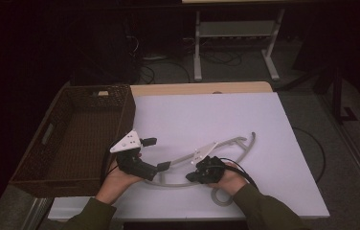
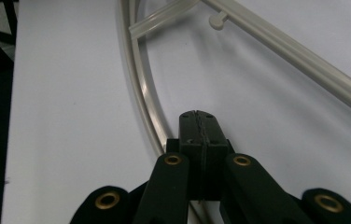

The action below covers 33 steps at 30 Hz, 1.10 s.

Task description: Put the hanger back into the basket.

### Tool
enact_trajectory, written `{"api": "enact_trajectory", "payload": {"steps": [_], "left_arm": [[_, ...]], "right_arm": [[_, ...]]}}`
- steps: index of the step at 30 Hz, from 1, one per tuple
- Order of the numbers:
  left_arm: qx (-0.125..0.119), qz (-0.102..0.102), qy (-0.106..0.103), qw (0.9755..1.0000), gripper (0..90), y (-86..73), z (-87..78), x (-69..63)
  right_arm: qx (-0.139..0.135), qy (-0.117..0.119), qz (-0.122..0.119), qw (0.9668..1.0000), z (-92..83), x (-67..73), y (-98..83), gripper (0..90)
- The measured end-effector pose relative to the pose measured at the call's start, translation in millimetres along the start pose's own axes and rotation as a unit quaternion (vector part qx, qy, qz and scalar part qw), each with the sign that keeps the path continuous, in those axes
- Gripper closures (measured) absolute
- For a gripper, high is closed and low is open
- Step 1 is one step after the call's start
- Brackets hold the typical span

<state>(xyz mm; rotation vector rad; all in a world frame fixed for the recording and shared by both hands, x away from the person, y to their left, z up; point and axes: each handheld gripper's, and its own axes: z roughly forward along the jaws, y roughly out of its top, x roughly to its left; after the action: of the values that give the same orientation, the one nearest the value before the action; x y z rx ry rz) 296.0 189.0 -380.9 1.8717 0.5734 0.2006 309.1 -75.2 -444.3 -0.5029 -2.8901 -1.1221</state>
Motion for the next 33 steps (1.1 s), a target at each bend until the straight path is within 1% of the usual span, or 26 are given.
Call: {"api": "enact_trajectory", "payload": {"steps": [1,2,3,4,7,8,9,12,14,16,20,25,26,27,28,29,31,32,33], "left_arm": [[0.001,0.001,0.0,1.0,0.8,-0.1,0.1,-0.4],[0.001,0.0,0.0,1.0,0.8,-0.4,0.2,-0.9],[0.002,0.001,-0.001,1.0,0.8,-0.8,0.3,-0.8],[0.003,0.001,-0.001,1.0,0.8,-1.6,0.7,-0.4],[0.003,0.0,-0.001,1.0,0.8,-2.1,0.3,0.7],[0.002,-0.001,-0.001,1.0,0.8,-2.4,0.2,0.8],[0.002,-0.001,-0.001,1.0,0.8,-2.7,0.2,0.9],[0.007,0.0,-0.001,1.0,0.8,-4.4,1.1,0.0],[0.009,0.0,-0.002,1.0,0.8,-5.2,1.9,-0.2],[0.01,-0.001,-0.002,0.9999,0.8,-5.7,2.7,-0.7],[0.014,-0.001,-0.004,0.9999,0.8,-8.1,5.4,-1.3],[0.016,-0.001,-0.005,0.9999,0.8,-8.6,6.5,-2.1],[0.016,-0.001,-0.004,0.9999,0.8,-8.8,6.6,-2.3],[0.017,0.0,-0.004,0.9998,0.8,-8.8,6.4,-2.3],[0.017,0.0,-0.004,0.9998,0.8,-9.0,6.3,-2.3],[0.017,-0.001,-0.003,0.9998,0.8,-9.1,6.1,-2.2],[0.016,-0.001,-0.002,0.9999,0.8,-9.2,6.0,-1.8],[0.017,0.0,-0.001,0.9999,0.8,-9.3,5.7,-1.2],[0.017,0.0,-0.001,0.9999,0.8,-9.4,5.7,-1.0]], "right_arm": [[-0.001,-0.002,0.002,1.0,-2.8,0.3,-0.9,88.9],[-0.006,-0.009,0.007,0.9999,-8.0,0.9,-1.3,86.6],[-0.015,-0.011,0.014,0.9997,-14.3,1.6,-1.9,85.2],[-0.031,-0.02,0.032,0.9988,-29.5,6.8,-5.1,78.7],[-0.043,-0.034,0.04,0.9977,-43.1,13.5,-15.1,73.0],[-0.043,-0.034,0.04,0.9977,-43.1,13.5,-15.1,73.0],[-0.047,-0.039,0.057,0.9965,-50.6,19.3,-23.3,71.8],[-0.049,-0.045,0.06,0.996,-56.3,23.2,-31.8,71.3],[-0.043,-0.048,0.063,0.9959,-62.3,29.8,-43.5,70.9],[-0.042,-0.05,0.063,0.9959,-63.3,31.4,-46.1,70.8],[-0.032,-0.052,0.062,0.9962,-68.0,40.8,-60.3,69.3],[-0.03,-0.046,0.057,0.9969,-69.3,45.8,-65.1,69.5],[-0.027,-0.045,0.05,0.9974,-69.0,46.0,-65.8,69.6],[-0.023,-0.04,0.049,0.9977,-67.8,47.9,-66.6,69.6],[-0.023,-0.04,0.049,0.9977,-67.8,47.9,-66.6,69.6],[-0.025,-0.033,0.05,0.9979,-67.5,50.0,-67.8,69.6],[-0.022,-0.033,0.048,0.9981,-68.0,50.3,-68.7,69.6],[-0.018,-0.033,0.04,0.9985,-68.6,50.8,-70.4,69.6],[-0.017,-0.03,0.041,0.9986,-68.7,51.4,-70.7,69.6]]}}
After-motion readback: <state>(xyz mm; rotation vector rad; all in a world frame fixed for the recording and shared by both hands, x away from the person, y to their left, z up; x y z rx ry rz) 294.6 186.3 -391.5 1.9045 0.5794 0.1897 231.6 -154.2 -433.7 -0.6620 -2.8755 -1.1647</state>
